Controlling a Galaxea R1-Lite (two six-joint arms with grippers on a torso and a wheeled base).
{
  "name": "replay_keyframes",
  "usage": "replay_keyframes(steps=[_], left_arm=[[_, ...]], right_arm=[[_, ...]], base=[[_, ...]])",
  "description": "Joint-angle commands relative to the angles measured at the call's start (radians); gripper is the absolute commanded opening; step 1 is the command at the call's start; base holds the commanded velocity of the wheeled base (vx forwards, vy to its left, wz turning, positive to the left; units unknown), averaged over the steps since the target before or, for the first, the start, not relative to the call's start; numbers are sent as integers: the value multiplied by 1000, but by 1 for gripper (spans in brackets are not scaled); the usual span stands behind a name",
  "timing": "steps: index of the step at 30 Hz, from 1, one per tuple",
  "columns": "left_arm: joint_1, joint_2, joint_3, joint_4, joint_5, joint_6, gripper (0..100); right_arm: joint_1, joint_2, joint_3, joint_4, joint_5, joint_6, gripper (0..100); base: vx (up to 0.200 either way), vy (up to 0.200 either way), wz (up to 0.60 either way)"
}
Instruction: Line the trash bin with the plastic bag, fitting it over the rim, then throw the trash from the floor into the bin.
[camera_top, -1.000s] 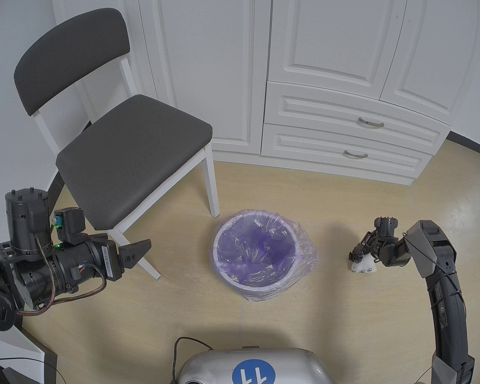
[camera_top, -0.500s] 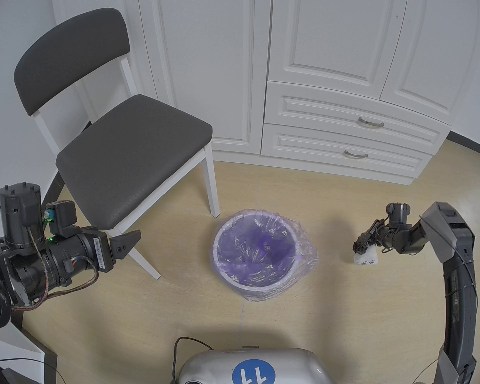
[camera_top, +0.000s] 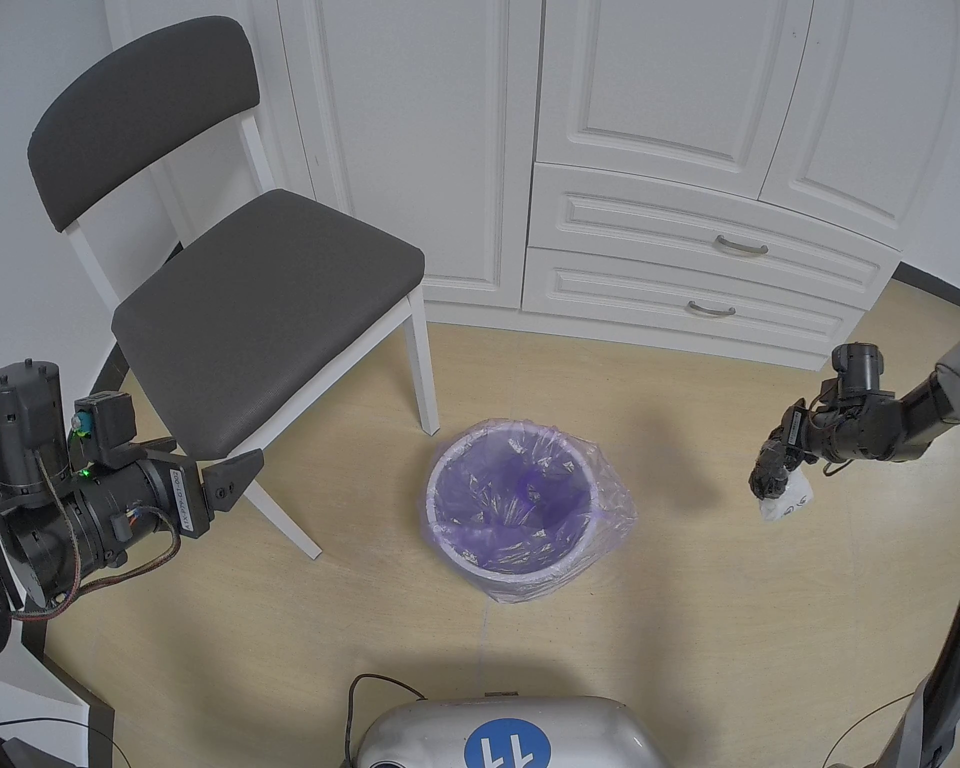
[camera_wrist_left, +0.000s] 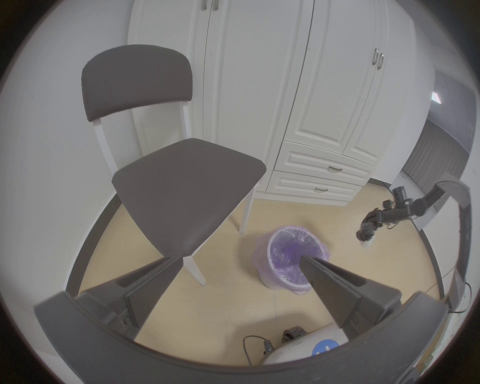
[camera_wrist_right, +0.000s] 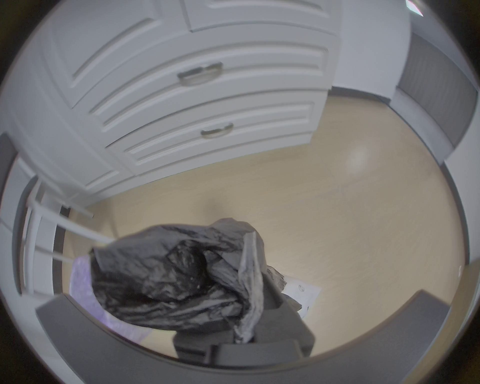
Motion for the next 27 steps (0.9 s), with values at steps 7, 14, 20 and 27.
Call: replay_keyframes(steps=[7, 14, 20, 27], left_arm=[[-1, -101, 8, -1, 17, 53, 100], [4, -128, 10, -1, 16, 73, 100], [4, -194, -1, -12, 10, 76, 100], [5, -203, 5, -9, 7, 93, 100]], right_arm=[[236, -505, 322, 18, -7, -159, 0], [432, -569, 368, -45, -66, -108, 0], [681, -467, 391, -284, -188, 31, 0], [784, -198, 373, -646, -257, 120, 0]], base=[[0, 0, 0], [0, 0, 0], [0, 0, 0], [0, 0, 0]])
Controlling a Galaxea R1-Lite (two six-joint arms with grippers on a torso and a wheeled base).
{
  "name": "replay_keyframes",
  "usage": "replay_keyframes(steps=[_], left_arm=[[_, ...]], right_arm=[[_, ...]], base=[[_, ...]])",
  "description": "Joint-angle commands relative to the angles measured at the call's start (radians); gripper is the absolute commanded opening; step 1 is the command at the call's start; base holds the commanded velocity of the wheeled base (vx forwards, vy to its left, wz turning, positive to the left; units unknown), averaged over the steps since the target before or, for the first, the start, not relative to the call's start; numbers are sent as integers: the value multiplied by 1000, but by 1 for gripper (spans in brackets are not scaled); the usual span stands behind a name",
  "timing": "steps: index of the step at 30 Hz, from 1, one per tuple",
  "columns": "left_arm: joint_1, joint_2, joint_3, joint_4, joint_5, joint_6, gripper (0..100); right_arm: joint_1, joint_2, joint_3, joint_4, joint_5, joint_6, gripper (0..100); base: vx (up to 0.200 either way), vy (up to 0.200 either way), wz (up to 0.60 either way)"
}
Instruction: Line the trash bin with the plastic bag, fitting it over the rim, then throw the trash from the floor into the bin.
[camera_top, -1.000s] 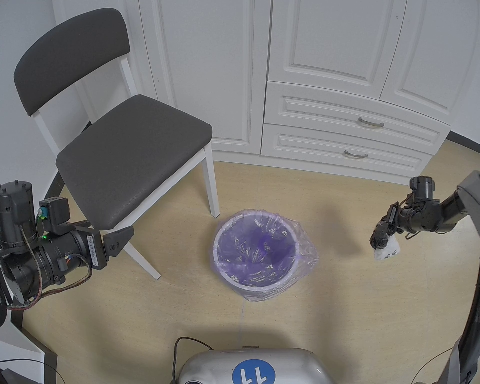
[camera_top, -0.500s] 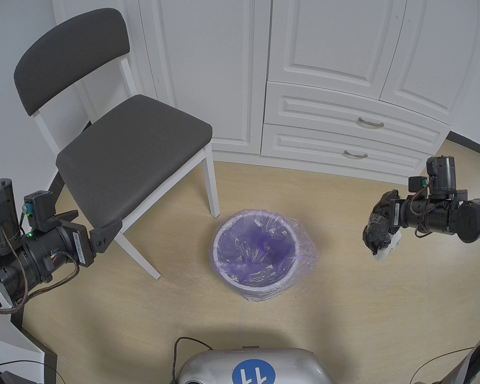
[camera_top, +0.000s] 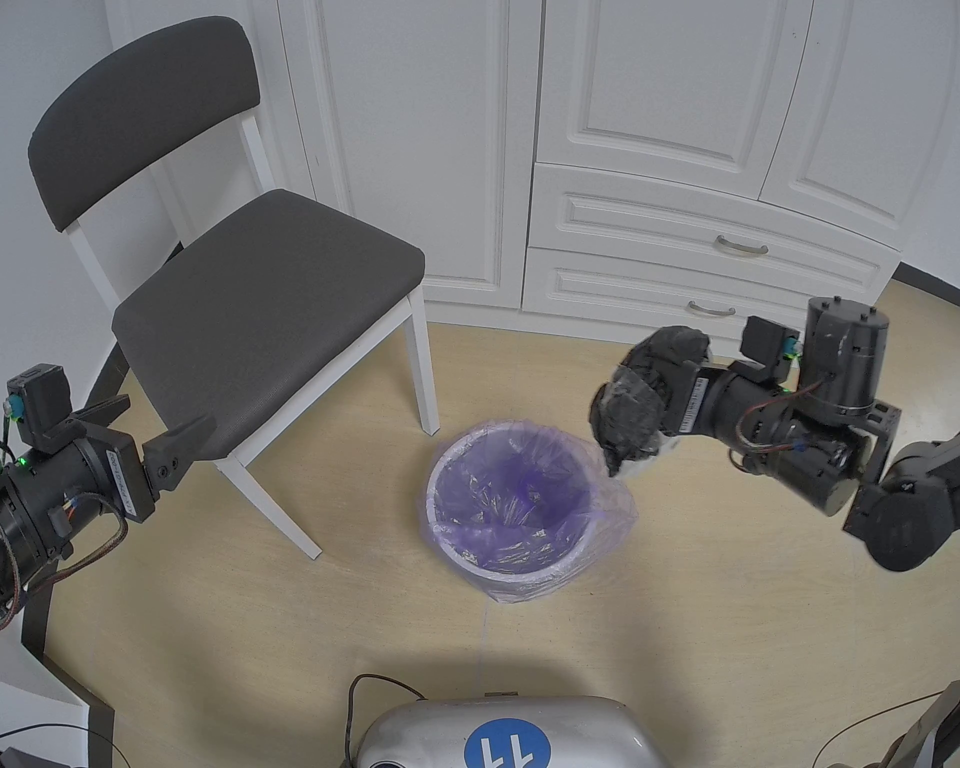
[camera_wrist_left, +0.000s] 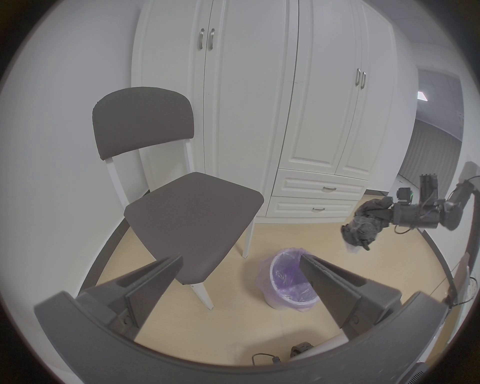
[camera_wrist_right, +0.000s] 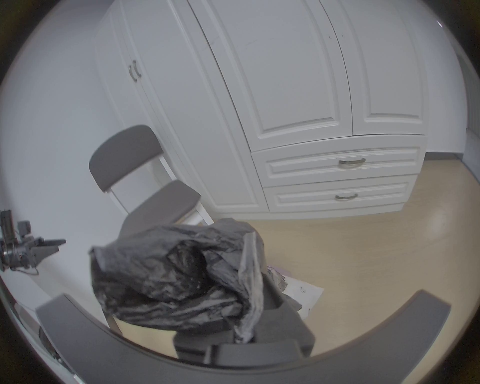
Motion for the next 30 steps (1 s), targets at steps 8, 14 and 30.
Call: replay_keyframes(steps=[8, 14, 30], left_arm=[[15, -18, 6, -3, -3, 10, 100], [20, -16, 0, -4, -6, 24, 100], [139, 2, -11, -4, -53, 27, 100]], right_arm=[[171, 431, -35, -519, -109, 65, 0], [158, 483, -115, -526, -154, 91, 0], [160, 770, -281, -536, -204, 174, 0]], base=[[0, 0, 0], [0, 0, 0], [0, 0, 0]])
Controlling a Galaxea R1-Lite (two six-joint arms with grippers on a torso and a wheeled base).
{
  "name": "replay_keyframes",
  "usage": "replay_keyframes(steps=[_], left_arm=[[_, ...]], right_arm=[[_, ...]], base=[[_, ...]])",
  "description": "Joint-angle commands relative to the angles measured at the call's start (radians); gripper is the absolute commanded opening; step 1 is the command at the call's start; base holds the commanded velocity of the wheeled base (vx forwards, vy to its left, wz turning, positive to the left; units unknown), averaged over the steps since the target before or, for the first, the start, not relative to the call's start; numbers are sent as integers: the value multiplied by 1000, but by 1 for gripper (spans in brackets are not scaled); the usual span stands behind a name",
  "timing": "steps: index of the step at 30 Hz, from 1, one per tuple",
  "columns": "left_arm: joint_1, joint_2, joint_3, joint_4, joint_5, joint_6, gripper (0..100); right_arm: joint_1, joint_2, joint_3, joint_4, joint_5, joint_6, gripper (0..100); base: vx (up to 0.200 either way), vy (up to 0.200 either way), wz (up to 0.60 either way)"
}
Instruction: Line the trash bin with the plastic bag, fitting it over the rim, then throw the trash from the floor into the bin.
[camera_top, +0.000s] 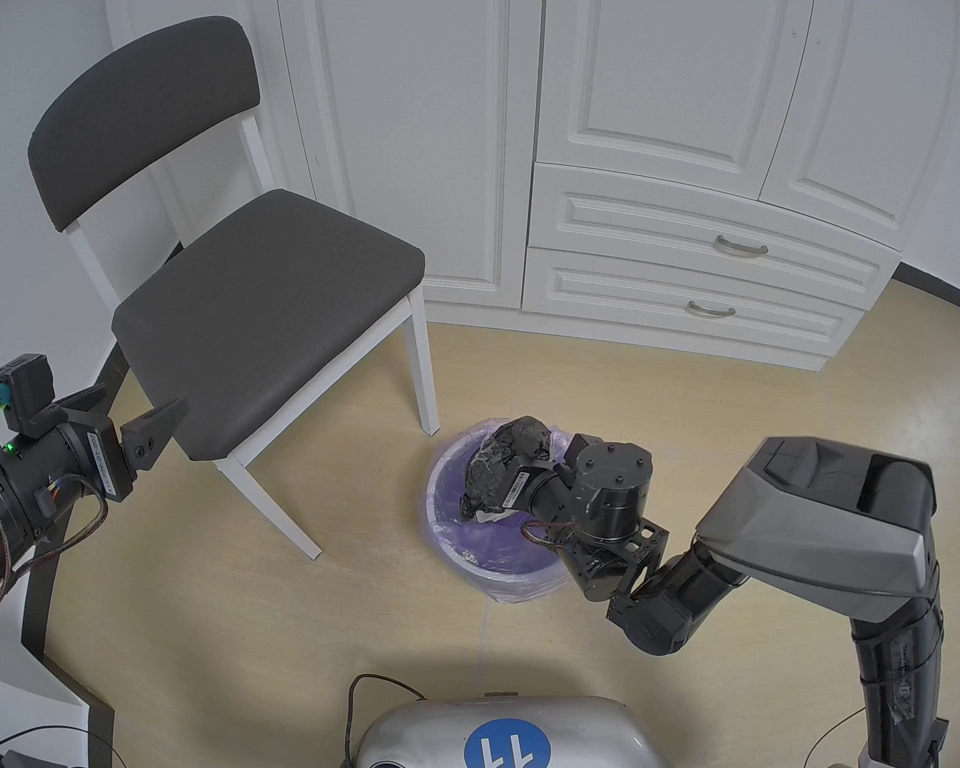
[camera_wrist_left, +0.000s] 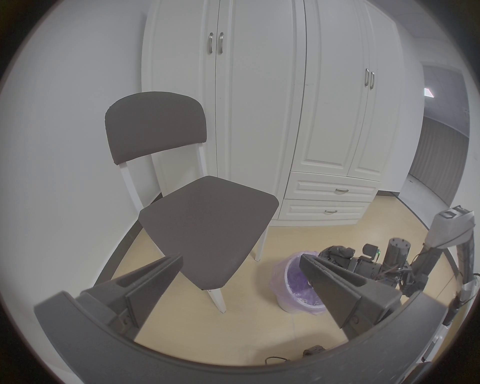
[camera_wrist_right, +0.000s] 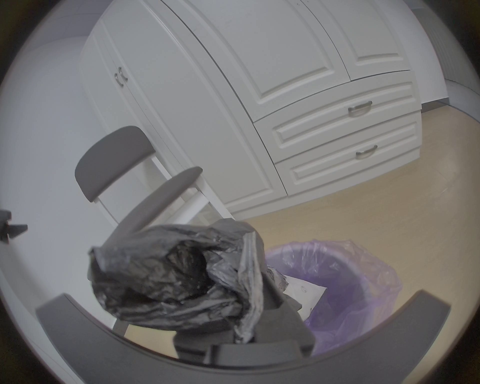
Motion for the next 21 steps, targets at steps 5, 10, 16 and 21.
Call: replay_keyframes(steps=[5, 10, 16, 21], left_arm=[[19, 5, 0, 0, -3, 1, 100], [30, 1, 0, -1, -3, 3, 100], [36, -8, 0, 0, -3, 6, 100], [36, -8, 0, 0, -3, 6, 100]], right_arm=[[-7, 177, -64, -114, -3, 16, 0], [-19, 201, -52, -110, 8, -2, 0], [-28, 199, 9, -101, 33, -67, 0], [-17, 190, 12, -105, 34, -78, 0]], base=[[0, 0, 0], [0, 0, 0], [0, 0, 0], [0, 0, 0]])
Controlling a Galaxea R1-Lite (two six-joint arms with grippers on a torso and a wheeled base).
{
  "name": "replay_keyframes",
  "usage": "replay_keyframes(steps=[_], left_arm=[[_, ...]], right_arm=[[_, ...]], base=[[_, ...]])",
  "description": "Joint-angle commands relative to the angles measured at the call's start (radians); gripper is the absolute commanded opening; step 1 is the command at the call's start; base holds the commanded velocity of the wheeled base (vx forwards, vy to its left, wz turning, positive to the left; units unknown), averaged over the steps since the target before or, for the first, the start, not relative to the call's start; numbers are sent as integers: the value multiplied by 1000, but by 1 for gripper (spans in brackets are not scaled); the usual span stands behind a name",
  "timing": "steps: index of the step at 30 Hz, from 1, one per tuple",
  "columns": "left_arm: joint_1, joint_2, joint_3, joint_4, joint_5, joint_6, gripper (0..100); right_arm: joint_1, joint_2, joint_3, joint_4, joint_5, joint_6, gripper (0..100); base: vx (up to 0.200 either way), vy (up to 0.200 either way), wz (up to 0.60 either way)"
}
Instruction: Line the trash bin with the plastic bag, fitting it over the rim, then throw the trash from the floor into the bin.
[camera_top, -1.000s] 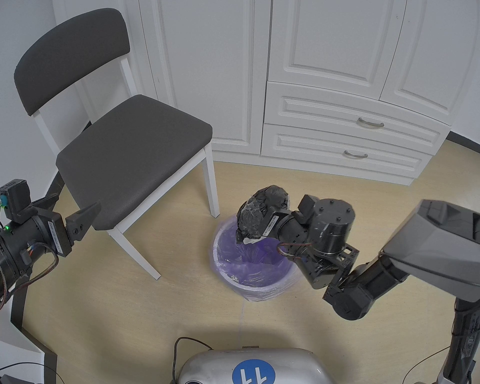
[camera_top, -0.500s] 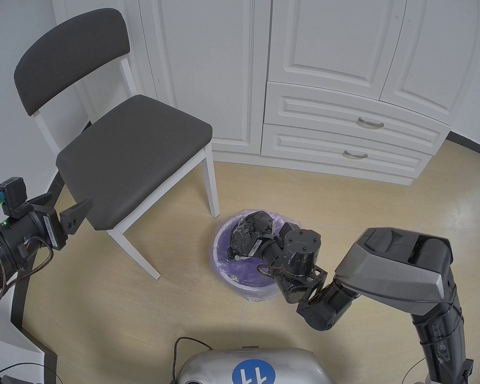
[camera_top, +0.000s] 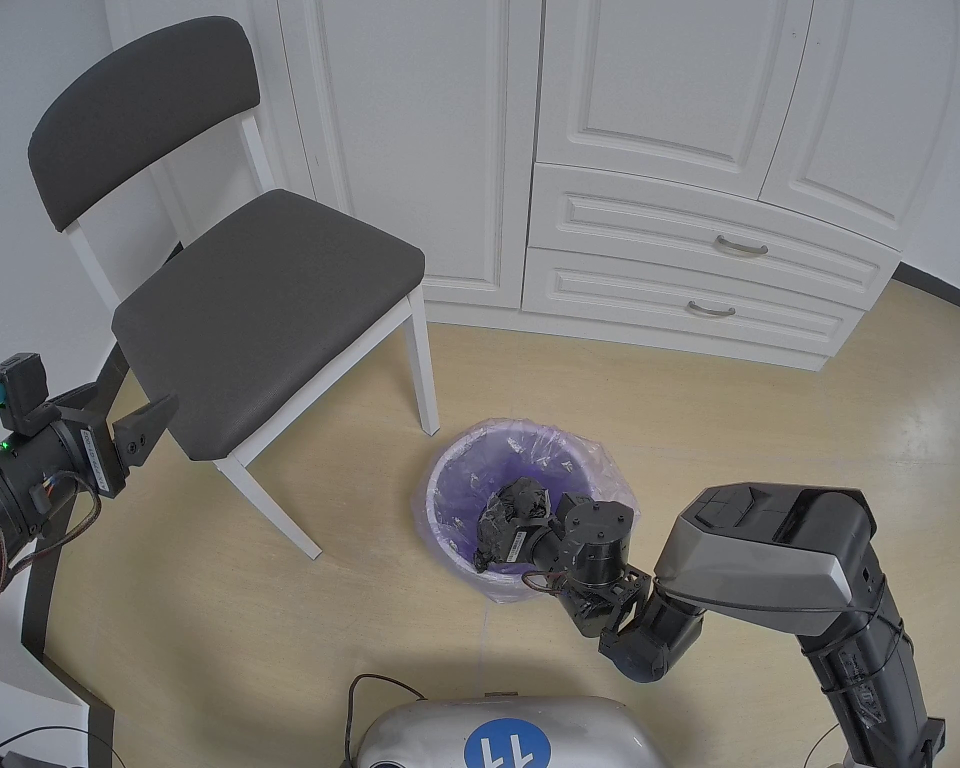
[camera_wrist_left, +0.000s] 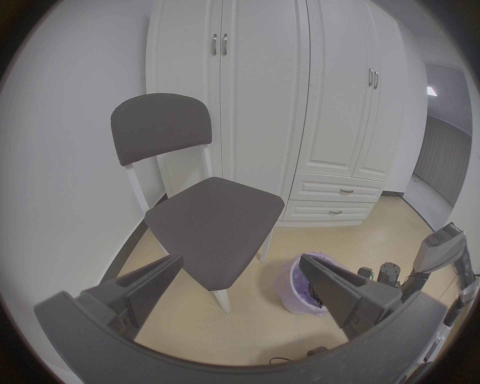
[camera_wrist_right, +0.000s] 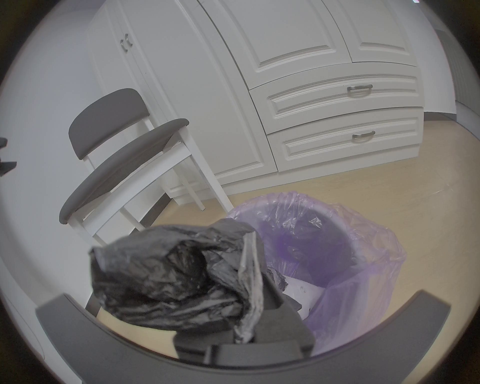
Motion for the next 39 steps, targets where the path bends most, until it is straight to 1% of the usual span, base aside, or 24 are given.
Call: replay_keyframes(steps=[1, 4, 5, 8, 9, 10, 17, 19, 24, 26, 31, 35, 39], left_arm=[[1, -1, 0, 0, 1, 0, 100], [1, 4, 2, 0, 1, 0, 100], [1, 9, 3, 0, 1, 0, 100], [1, 7, 6, 0, -1, 1, 100], [1, 7, 6, 0, -1, 1, 100], [0, 7, 8, 0, -1, 11, 100], [0, 10, 14, 0, -1, 20, 100], [-4, 12, 13, 0, -2, 20, 100], [-5, 15, 11, -1, -2, 20, 100], [-5, 13, 13, -1, -2, 20, 100], [-5, 10, 13, -1, -2, 20, 100], [-5, 7, 13, -1, -2, 20, 100], [-2, 7, 11, -1, -2, 20, 100]], right_arm=[[2, 13, -10, -12, 0, 1, 0], [-6, 47, -49, -14, -3, 12, 0], [-18, 93, -115, -12, -15, 13, 0], [-32, 153, -187, -3, -26, 13, 0], [-32, 153, -187, -3, -26, 13, 0], [-35, 202, -244, -1, -37, 13, 0], [-58, 253, -382, 37, -80, 12, 0], [-58, 299, -472, 38, -96, -8, 0], [-56, 374, -673, 25, -198, -169, 0], [-58, 389, -713, 25, -213, -191, 0], [-55, 380, -676, 23, -215, -192, 0], [-42, 308, -523, 18, -204, -185, 0], [-32, 234, -415, 31, -196, -183, 0]], base=[[0, 0, 0], [0, 0, 0], [0, 0, 0], [0, 0, 0], [0, 0, 0], [0, 0, 0], [0, 0, 0], [0, 0, 0], [0, 0, 0], [0, 0, 0], [0, 0, 0], [0, 0, 0], [0, 0, 0]])
